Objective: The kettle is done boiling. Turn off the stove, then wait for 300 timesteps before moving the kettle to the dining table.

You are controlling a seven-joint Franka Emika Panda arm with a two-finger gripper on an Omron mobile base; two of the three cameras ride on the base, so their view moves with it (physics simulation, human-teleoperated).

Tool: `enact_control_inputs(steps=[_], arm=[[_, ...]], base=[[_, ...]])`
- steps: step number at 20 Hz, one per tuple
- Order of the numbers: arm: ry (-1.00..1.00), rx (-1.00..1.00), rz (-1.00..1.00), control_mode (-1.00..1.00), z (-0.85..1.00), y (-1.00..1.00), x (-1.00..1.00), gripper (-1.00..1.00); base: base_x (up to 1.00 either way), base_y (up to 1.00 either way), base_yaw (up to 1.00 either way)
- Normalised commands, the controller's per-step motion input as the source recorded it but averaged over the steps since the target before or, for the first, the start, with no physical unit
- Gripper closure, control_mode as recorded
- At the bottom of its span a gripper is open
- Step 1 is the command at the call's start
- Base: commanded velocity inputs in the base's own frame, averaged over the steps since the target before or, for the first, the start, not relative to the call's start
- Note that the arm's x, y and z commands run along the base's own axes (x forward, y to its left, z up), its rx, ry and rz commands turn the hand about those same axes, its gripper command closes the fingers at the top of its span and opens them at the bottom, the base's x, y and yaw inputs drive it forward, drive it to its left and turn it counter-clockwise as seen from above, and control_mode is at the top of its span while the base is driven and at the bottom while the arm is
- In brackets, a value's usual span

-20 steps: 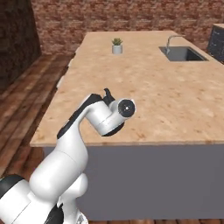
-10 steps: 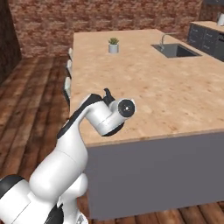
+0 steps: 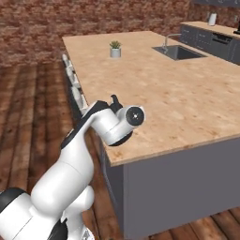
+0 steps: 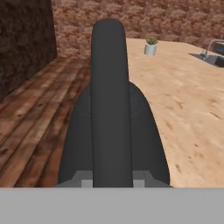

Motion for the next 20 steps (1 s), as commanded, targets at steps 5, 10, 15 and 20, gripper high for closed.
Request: enact_control_inputs(steps=[5,10,15,20], arm=[[0.00,0.00,0.00,1.00,0.00,0.00,0.00,1.00],[0.00,0.00,0.00,1.00,0.00,0.00,0.00,1.00],[0.00,0.00,0.00,1.00,0.00,0.00,0.00,1.00],[0.00,0.00,0.00,1.00,0.00,0.00,0.00,1.00]], base=[[0.40,0.77,-0.29],[0.48,0.51,-0.26],[0.04,0.09,-0.04],[0.00,0.00,0.00]])
